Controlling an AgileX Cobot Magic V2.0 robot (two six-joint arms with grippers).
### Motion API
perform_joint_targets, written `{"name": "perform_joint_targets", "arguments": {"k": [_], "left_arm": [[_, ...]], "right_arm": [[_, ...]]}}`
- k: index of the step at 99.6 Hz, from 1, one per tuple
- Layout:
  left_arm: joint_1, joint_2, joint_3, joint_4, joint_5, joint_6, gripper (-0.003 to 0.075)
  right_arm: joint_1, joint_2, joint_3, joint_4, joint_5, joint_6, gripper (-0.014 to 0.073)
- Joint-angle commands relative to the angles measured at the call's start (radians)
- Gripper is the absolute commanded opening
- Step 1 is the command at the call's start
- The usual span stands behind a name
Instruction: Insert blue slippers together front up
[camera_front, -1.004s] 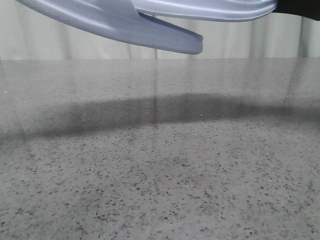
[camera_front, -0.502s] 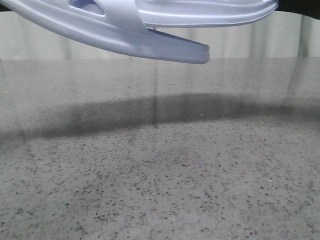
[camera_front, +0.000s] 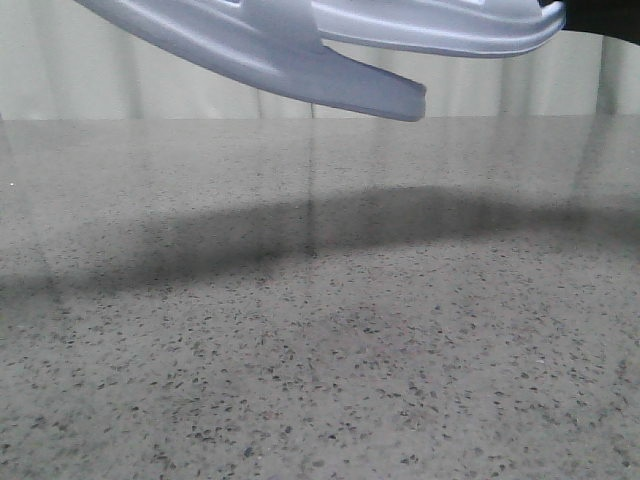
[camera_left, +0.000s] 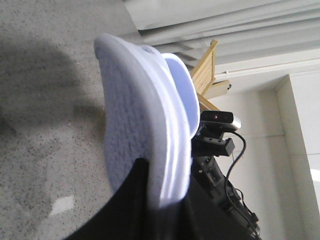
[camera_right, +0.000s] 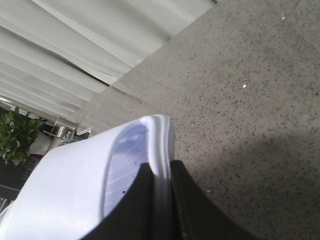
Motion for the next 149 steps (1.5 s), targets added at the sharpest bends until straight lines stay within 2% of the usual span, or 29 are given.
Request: {"name": "perform_joint_targets", "arguments": {"k": [1, 53, 126, 144, 149], "left_arm": [[-0.024, -0.004, -0.035, -0.099, 0.259, -0.004, 0.0015], [-0.138, -0.004, -0.035, -0.099, 0.264, 0.0, 0.0015], [-0.163, -0.004, -0.035, -0.099, 0.264, 0.002, 0.0015], [-0.163, -0.004, -0.035, -0.099, 0.244, 0.02, 0.0015], [-0.163, -0.004, -0.035, -0.097, 0.235, 0.026, 0.0015]], "right_arm": [[0.031, -0.017, -0.028, -0.001, 0.256, -0.03, -0.0107], [0.033, -0.017, -0.028, -0.001, 0.179, -0.078, -0.0107], [0.035, -0.017, -0.028, -0.012, 0.403, -0.116, -0.0107], [0.035, -0.017, -0.028, -0.01, 0.248, -0.116, -0.0104], [0.035, -0.017, -0.028, -0.008, 0.201, -0.116, -0.0079]]}}
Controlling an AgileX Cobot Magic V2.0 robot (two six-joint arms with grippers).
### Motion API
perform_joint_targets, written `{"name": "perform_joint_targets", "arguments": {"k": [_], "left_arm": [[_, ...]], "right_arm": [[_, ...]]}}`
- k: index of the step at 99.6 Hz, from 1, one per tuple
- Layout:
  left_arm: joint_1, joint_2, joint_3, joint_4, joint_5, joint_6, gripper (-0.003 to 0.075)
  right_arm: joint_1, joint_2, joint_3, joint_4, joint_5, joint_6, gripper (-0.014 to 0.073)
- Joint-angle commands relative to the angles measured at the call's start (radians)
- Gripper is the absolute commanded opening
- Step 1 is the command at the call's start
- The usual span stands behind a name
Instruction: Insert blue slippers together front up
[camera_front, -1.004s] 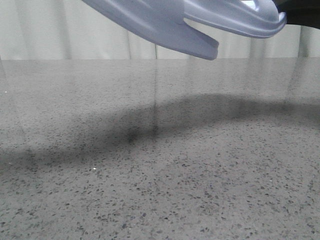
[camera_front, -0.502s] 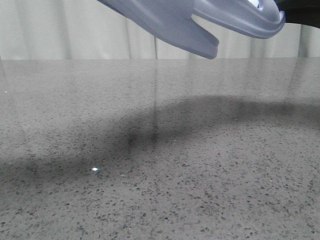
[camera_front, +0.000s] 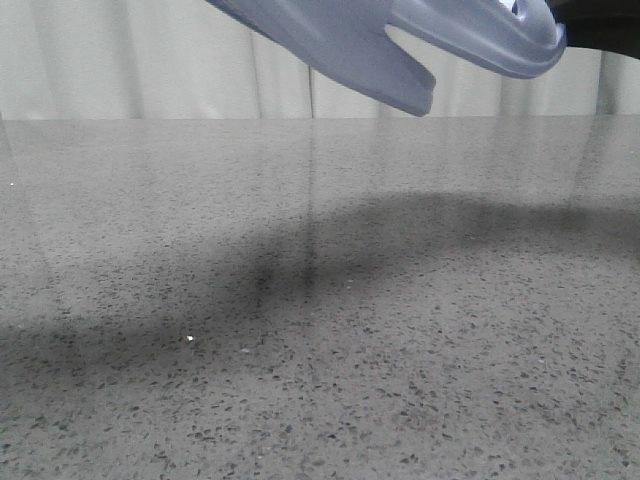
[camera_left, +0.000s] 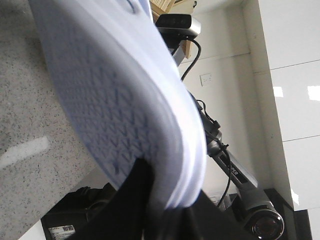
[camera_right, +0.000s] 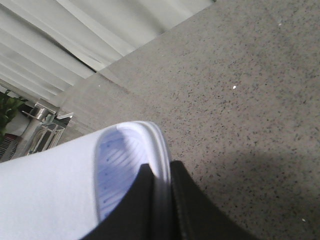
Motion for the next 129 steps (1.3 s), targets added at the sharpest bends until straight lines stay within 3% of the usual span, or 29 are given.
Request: {"name": "perform_joint_targets", "arguments": {"k": [1, 11, 28, 37, 73, 129], "left_arm": [[-0.022, 0.0, -0.034, -0.096, 0.084, 0.002, 0.0015], [-0.022, 0.0, -0.034, -0.089, 0.068, 0.015, 0.0015], [-0.022, 0.0, -0.034, -0.078, 0.05, 0.015, 0.0015], [-0.022, 0.0, -0.034, -0.078, 0.048, 0.015, 0.0015], [-0.022, 0.0, -0.034, -0.064, 0.012, 0.015, 0.0015], [-0.02, 0.088, -0.034, 0.027, 0.003, 0.015, 0.0015]], "right_arm": [[0.036, -0.026, -0.028, 0.022, 0.209, -0.011, -0.0074], [0.036, -0.026, -0.028, 0.033, 0.169, -0.011, 0.0036], [0.036, -0.026, -0.028, 0.037, 0.149, -0.011, 0.0343], [0.036, -0.026, -0.028, 0.04, 0.125, -0.011, 0.0434], [-0.019, -0.031, -0.083, 0.072, 0.114, -0.011, 0.0449], [-0.281, -0.151, -0.169, 0.072, 0.124, -0.011, 0.0449]]}}
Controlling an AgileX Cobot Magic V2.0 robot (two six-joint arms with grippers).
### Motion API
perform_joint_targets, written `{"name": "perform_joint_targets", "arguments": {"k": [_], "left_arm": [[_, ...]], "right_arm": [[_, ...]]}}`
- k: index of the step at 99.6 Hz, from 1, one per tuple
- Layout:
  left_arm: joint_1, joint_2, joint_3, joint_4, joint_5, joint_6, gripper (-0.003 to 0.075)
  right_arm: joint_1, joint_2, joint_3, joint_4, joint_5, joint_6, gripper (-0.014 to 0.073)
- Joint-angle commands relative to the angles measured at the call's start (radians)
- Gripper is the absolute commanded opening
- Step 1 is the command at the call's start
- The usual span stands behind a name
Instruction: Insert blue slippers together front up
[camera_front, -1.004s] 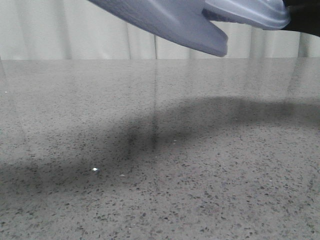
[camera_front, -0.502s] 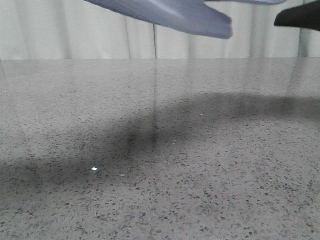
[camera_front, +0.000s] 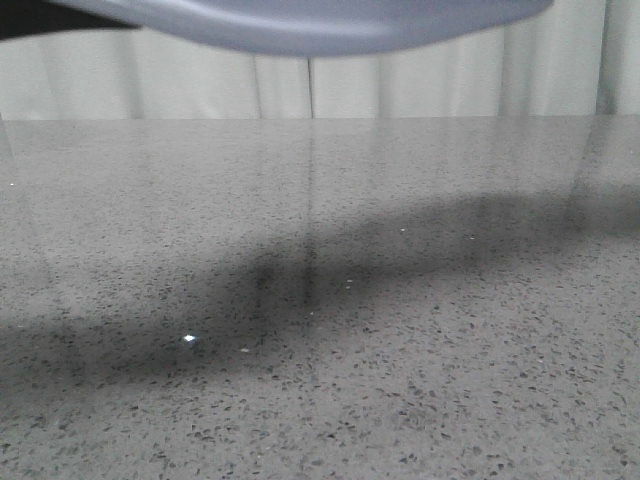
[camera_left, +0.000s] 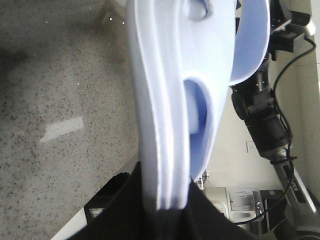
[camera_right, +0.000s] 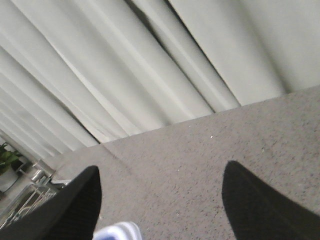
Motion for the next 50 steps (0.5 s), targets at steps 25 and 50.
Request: {"name": "perform_joint_targets", "arguments": {"k": [25, 50], "left_arm": [[0.034, 0.048, -0.034, 0.034, 0.023, 0.011, 0.0015], [0.122, 0.047, -0.039, 0.122, -0.018, 0.064, 0.0015]], "right_arm": [[-0.021, -0.026, -0.033, 0.079, 0.04, -0.012, 0.0449], [-0.021, -0.026, -0.033, 0.079, 0.048, -0.012, 0.0449]]}}
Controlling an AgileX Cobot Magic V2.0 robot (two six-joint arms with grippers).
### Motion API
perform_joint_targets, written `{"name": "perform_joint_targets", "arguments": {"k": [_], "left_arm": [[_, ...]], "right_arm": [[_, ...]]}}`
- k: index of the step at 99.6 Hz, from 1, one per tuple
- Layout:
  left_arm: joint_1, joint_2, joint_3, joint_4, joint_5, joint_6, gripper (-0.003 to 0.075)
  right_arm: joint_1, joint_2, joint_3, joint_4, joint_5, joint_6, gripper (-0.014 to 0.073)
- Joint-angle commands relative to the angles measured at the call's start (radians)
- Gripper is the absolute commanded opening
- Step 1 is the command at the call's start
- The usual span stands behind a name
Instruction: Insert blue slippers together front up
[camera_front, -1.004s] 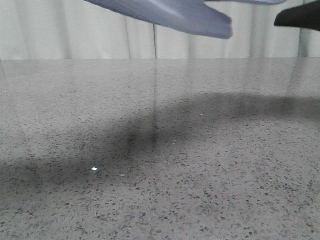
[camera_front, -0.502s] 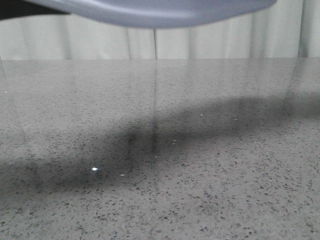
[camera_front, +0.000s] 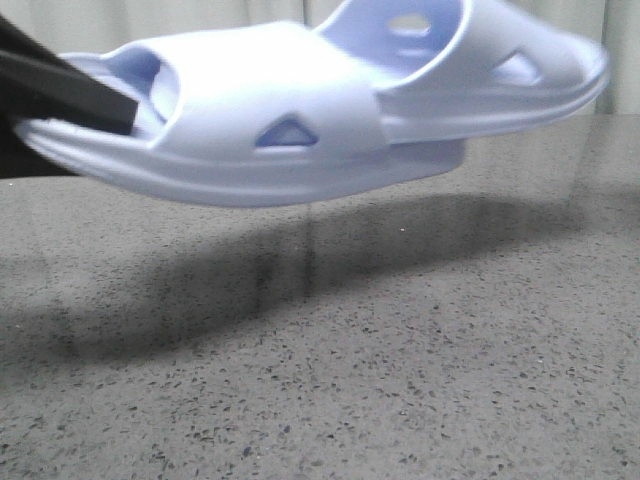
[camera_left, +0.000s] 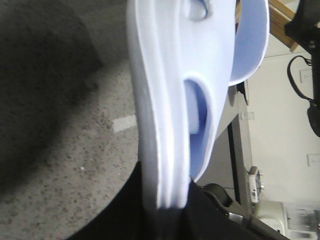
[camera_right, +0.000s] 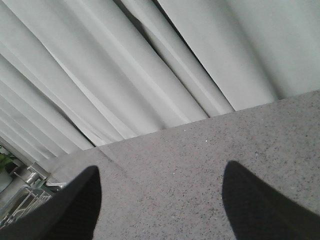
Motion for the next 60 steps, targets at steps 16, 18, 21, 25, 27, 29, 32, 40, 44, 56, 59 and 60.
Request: {"name": "perform_joint_targets", "arguments": {"k": [16, 18, 21, 25, 27, 29, 32, 40, 44, 56, 59, 60], "left_arm": [[0.078, -0.013, -0.113, 0.072, 0.08, 0.059, 0.0015], [0.078, -0.013, -0.127, 0.086, 0.083, 0.059, 0.0015], [0.078, -0.013, -0.151, 0.1, 0.084, 0.059, 0.0016], [0.078, -0.01, -0.175, 0.119, 0.091, 0.059, 0.0016], [0.078, -0.005, -0.184, 0.125, 0.095, 0.059, 0.0016], [0.078, 0.0, -0.203, 0.134, 0.101, 0.059, 0.0016], [0.078, 0.011, -0.219, 0.138, 0.113, 0.059, 0.0016], [0.078, 0.057, -0.259, 0.152, 0.134, 0.059, 0.0016], [0.078, 0.08, -0.269, 0.152, 0.145, 0.059, 0.0016], [0.078, 0.166, -0.291, 0.138, 0.185, 0.086, 0.0016], [0.078, 0.182, -0.291, 0.114, 0.208, 0.108, 0.0016], [0.078, 0.187, -0.291, 0.108, 0.213, 0.112, 0.0016]], "right_arm": [[-0.005, -0.019, -0.033, 0.085, 0.053, -0.012, 0.0449], [-0.005, -0.019, -0.033, 0.085, 0.053, -0.012, 0.0449], [-0.005, -0.019, -0.033, 0.085, 0.053, -0.012, 0.0449], [-0.005, -0.019, -0.033, 0.085, 0.055, -0.012, 0.0449], [-0.005, -0.019, -0.033, 0.085, 0.058, -0.012, 0.0449], [-0.005, -0.019, -0.033, 0.085, 0.06, -0.012, 0.0449], [-0.005, -0.019, -0.033, 0.085, 0.062, -0.012, 0.0449], [-0.005, -0.019, -0.033, 0.085, 0.062, -0.012, 0.0449], [-0.005, -0.019, -0.033, 0.085, 0.065, -0.012, 0.0449], [-0.005, -0.019, -0.033, 0.085, 0.065, -0.012, 0.0449], [-0.005, -0.019, -0.033, 0.085, 0.065, -0.012, 0.0449], [-0.005, -0.019, -0.033, 0.085, 0.065, -0.012, 0.0449]]}}
